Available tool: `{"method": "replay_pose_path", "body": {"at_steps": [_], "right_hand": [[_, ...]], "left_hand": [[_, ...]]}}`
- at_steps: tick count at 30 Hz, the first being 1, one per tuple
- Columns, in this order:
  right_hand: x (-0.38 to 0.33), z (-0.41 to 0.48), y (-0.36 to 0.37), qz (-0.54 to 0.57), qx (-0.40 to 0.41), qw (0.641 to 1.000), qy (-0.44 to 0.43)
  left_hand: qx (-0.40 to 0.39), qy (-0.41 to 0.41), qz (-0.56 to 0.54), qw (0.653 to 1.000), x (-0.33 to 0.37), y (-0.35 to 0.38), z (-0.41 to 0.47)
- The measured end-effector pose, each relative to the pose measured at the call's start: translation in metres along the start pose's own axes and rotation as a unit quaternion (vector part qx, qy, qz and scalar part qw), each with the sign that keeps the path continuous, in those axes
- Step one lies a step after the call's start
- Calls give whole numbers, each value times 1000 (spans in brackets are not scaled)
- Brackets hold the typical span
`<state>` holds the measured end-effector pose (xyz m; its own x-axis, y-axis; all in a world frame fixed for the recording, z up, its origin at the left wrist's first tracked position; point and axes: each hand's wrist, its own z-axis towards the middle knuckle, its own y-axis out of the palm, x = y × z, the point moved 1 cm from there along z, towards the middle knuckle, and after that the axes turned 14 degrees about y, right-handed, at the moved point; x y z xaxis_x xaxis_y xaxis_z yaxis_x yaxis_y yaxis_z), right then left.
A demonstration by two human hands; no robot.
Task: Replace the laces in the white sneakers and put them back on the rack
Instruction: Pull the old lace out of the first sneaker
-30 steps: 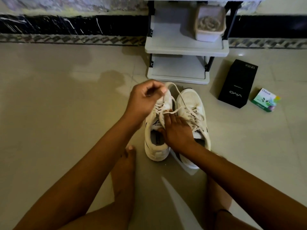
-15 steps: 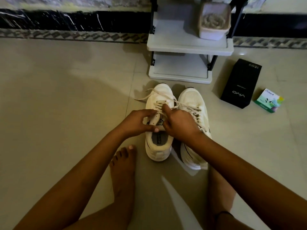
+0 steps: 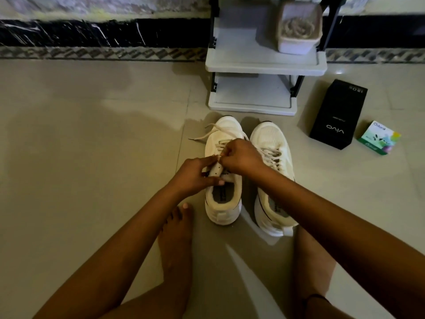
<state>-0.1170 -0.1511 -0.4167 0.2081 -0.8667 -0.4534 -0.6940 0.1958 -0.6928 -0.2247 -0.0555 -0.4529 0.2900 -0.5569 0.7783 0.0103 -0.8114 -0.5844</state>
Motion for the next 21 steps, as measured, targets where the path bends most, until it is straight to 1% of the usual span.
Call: {"method": "replay_pose_path", "body": {"at_steps": [1,2,3,4,5,6,7,8,10,12,13,14,15,16,17,18,19,20,21], "right_hand": [[2,1,4,95,-27,994,36],[4,1,8,174,-42,982,66],[7,1,10,217,-43,972,80],[10,1,11,217,-38,973,68],[12,-1,10,166,-27,985,35],[14,-3,8,83,-5,997,-3],[15,-5,5,-14,32,998,-43],[16,-7,3,-109,74,988,-80],[14,-11,-3,-251,156,945,-141],[13,-13,-2,-328,208,901,-191],[12,-14,-1,-344,224,887,-212],[11,-14,1,-357,228,877,-228],[10,-13,3,-352,210,884,-223],[10,-12,4,-316,180,909,-202],[8,-11,3,-237,142,948,-156],[6,-8,0,-114,92,985,-92],[6,-4,-2,12,32,999,-26],[7,0,0,107,-17,994,20],[8,0,1,145,-38,988,40]], "left_hand": [[3,3,0,1000,1,1,0],[5,6,2,1000,1,1,0],[5,8,7,1000,1,3,1],[2,12,16,1000,1,4,1],[-4,11,25,1000,1,4,2],[-8,11,30,999,1,4,2],[-11,10,32,999,2,3,2],[-11,10,31,999,2,3,1],[-15,2,31,999,1,3,0],[-22,-7,28,999,1,3,-1],[-26,-10,28,999,2,3,-1],[-27,-10,29,999,3,3,-1],[-26,-10,32,999,4,4,-1],[-23,-8,39,999,5,4,-2],[-20,-8,44,999,5,4,-2],[-16,-4,46,999,6,4,-3],[-14,-1,46,999,6,5,-5],[-15,1,48,999,6,5,-5],[-16,4,54,998,7,5,-5]]}}
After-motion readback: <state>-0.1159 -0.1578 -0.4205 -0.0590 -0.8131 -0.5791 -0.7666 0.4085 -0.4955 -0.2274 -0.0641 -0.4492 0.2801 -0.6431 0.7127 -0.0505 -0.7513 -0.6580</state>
